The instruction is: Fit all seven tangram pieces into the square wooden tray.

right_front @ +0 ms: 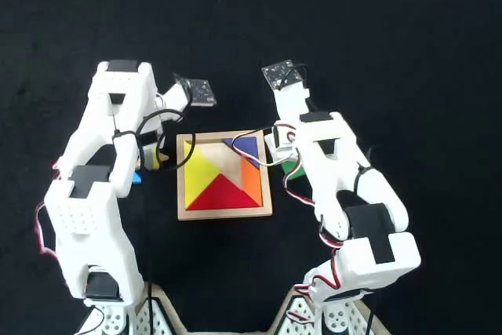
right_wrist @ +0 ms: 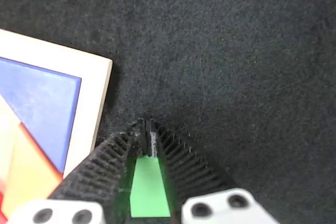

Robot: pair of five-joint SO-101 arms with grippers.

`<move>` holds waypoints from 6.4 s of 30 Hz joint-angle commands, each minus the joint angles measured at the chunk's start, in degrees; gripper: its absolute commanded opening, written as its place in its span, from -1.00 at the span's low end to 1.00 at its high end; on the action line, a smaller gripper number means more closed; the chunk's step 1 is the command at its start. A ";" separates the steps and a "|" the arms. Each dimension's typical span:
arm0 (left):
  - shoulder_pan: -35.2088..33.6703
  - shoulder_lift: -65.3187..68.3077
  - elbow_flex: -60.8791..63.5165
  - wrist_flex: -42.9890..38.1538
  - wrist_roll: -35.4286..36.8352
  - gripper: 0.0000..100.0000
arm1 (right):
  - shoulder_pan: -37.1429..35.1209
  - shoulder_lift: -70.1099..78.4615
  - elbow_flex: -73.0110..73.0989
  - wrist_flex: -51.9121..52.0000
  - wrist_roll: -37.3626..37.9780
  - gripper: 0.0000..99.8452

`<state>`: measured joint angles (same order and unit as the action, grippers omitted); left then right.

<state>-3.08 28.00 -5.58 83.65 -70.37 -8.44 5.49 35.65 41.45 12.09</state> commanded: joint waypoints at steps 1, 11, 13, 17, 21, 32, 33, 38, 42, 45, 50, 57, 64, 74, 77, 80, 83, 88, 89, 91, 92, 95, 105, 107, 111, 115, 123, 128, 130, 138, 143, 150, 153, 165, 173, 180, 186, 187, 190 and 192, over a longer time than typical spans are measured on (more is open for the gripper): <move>1.71 -5.36 -4.79 2.11 9.49 -0.79 | 0.70 -0.31 -3.38 -0.35 0.70 -0.97; 10.15 -9.93 -6.20 6.24 50.29 -0.79 | 3.43 -0.66 -4.35 -0.26 0.18 -0.97; 12.62 -11.16 -5.85 6.15 60.84 -0.79 | 6.07 -0.66 -5.32 -0.26 -2.02 -0.97; 17.89 -12.13 -5.76 3.96 76.13 -0.79 | 10.46 -0.66 -6.64 -0.18 -6.51 -0.97; 22.20 -12.04 -5.67 0.09 87.12 -0.79 | 12.66 -0.66 -7.52 -0.18 -7.03 -0.97; 27.21 -12.04 5.23 -9.05 101.36 -0.79 | 12.40 -0.66 -7.52 -0.53 -6.59 -0.97; 27.30 -12.04 6.29 -9.76 101.27 -0.79 | 12.31 -0.66 -7.52 -0.53 -6.59 -0.97; 27.38 -12.04 7.60 -10.29 101.27 -0.79 | 12.31 -0.66 -7.52 -0.44 -6.59 -0.97; 27.38 -12.04 7.52 -10.29 101.36 -0.78 | 12.22 -0.66 -7.52 -0.44 -6.59 -0.97; 27.47 -12.04 8.04 -10.02 101.54 -0.65 | 12.22 -0.66 -7.52 -0.44 -6.59 -0.97; 27.47 -12.04 8.04 -9.85 101.45 -0.57 | 12.22 -0.66 -7.52 -0.44 -6.51 -0.97; 28.18 -12.48 7.96 -9.85 101.19 -0.56 | 12.22 -0.66 -7.52 -0.44 -6.51 -0.97; 19.30 -12.04 4.53 -8.09 85.36 -0.57 | 12.22 -0.66 -7.52 -0.44 -6.51 -0.97; 19.03 -11.96 9.01 -17.76 79.03 -0.78 | 12.22 -0.57 -7.52 -0.62 -6.51 -0.97; 20.88 -11.96 11.12 -18.46 78.95 -0.78 | 12.22 -0.57 -7.52 -0.62 -6.51 -0.97; 22.55 -11.96 12.79 -18.73 78.95 -0.78 | 12.22 -0.57 -7.52 -0.62 -6.51 -0.97; 24.22 -11.96 12.97 -18.73 79.21 -0.78 | 12.22 -0.57 -7.52 -0.62 -6.51 -0.97; 27.38 -12.04 12.88 -18.73 79.30 -0.78 | 12.22 -0.57 -7.52 -0.62 -6.51 -0.97; 27.91 -12.04 12.88 -18.73 79.30 -0.78 | 12.22 -0.57 -7.52 -0.62 -6.51 -0.97; 28.53 -12.04 12.88 -18.73 79.30 -0.78 | 12.22 -0.57 -7.52 -0.62 -6.51 -0.97; 28.62 -12.04 12.88 -18.73 79.30 -0.78 | 12.22 -0.57 -7.52 -0.62 -6.51 -0.97; 28.35 -12.22 12.88 -18.37 79.30 -0.78 | 12.22 -0.57 -7.52 -0.62 -6.51 -0.97; 20.44 -16.79 0.66 -2.46 76.31 -0.78 | 12.22 -0.66 -7.52 -0.35 -6.51 -0.98; 18.51 -19.25 -4.09 3.60 72.44 -0.78 | 11.87 -0.66 -7.52 -0.26 -6.51 -0.98; 12.44 -21.01 -6.81 8.88 65.41 -0.78 | 10.02 -0.66 -8.22 2.29 -3.43 -0.97; 4.35 -20.22 -0.75 8.88 57.14 -0.79 | 6.68 -0.40 -15.60 14.24 -2.29 -0.84; -11.65 -28.75 20.97 -8.70 56.09 -0.79 | 0.62 2.59 -17.80 20.04 -2.29 -0.66; -13.05 -40.53 43.47 -26.02 56.44 -0.79 | 0.44 6.37 -16.84 20.04 -4.84 -0.67; -13.05 -44.66 50.77 -31.91 58.90 -0.79 | 0.26 6.73 -16.57 19.96 -5.01 -0.67; -16.66 -52.92 58.95 -37.89 64.79 -0.79 | 0.09 5.05 -14.99 20.40 -5.01 -0.66; -14.99 -50.11 59.03 -37.98 64.88 -0.79 | 0.18 -1.36 -14.20 24.00 -5.01 -0.66; -15.52 -46.33 59.03 -40.97 64.70 -0.78 | -0.18 -7.25 -9.36 27.60 -9.67 -0.66; -15.52 -46.33 59.30 -41.05 64.70 -0.78 | -0.26 -7.34 -7.16 27.60 -11.87 -0.65; -15.52 -46.24 59.38 -41.14 64.62 -0.78 | -3.43 -7.34 -4.18 20.22 -12.75 -0.42; -15.52 -46.15 59.38 -41.14 64.62 -0.78 | -3.60 -7.34 0.22 12.92 -12.75 -0.42; -15.52 -45.98 59.38 -41.14 64.62 -0.78 | -3.08 -6.46 0.75 12.48 -12.31 -0.42; -15.52 -45.89 59.38 -41.14 64.62 -0.78 | -0.26 0.92 -4.00 14.24 -12.22 -0.42; -15.52 -45.89 59.38 -41.14 64.62 -0.78 | -0.26 1.98 -5.05 15.21 -12.22 -0.42; -15.52 -45.89 59.38 -41.14 64.62 -0.78 | -0.26 3.30 -6.29 16.35 -12.22 -0.44; -15.52 -45.89 59.38 -41.14 64.62 -0.78 | -0.18 3.30 -6.37 16.26 -12.13 -0.52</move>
<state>-18.99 -17.89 54.02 43.38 -6.02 -10.37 8.40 31.16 57.36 -0.13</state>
